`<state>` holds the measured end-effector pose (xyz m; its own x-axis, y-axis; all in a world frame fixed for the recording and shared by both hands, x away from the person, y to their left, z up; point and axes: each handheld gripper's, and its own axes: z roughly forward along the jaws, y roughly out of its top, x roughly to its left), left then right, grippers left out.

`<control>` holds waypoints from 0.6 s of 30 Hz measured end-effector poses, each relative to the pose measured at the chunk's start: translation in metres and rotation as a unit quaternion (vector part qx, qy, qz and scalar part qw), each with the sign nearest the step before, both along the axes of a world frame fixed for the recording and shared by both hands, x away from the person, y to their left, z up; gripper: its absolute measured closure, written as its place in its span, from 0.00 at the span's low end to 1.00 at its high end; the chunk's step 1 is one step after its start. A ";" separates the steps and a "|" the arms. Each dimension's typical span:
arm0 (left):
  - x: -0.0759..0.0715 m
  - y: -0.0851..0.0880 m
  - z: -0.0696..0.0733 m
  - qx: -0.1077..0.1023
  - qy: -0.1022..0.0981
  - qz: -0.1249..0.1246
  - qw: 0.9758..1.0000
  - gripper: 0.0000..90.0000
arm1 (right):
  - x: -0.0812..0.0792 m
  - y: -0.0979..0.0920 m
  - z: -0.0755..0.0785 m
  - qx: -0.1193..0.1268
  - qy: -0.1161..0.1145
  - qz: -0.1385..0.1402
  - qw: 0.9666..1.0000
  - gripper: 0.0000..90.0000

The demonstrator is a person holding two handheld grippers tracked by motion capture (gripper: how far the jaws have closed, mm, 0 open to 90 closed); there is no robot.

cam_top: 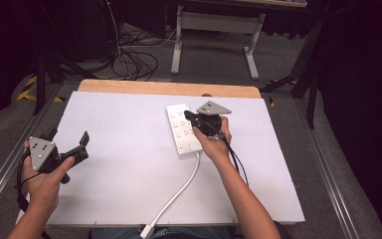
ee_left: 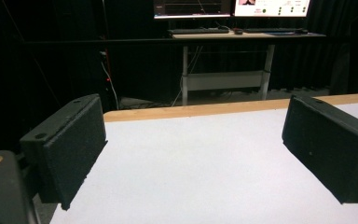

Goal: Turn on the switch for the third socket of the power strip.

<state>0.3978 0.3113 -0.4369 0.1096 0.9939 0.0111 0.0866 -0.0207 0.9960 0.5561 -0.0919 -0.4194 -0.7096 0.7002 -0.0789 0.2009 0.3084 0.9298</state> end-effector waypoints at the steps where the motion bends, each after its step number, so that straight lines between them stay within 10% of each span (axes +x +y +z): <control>1: 0.000 0.000 0.000 -0.001 0.000 0.000 1.000 0.07 | 0.001 0.001 0.000 -0.001 0.000 0.000 1.000 1.00; 18: -0.002 0.001 0.000 0.001 -0.002 0.004 1.000 0.07 | 0.018 0.011 -0.005 -0.004 0.013 -0.003 1.000 1.00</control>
<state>0.3959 0.3120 -0.4367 0.1024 0.9947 0.0132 0.0827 -0.0217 0.9963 0.5739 -0.0805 -0.4241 -0.7073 0.7038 -0.0664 0.2262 0.3143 0.9220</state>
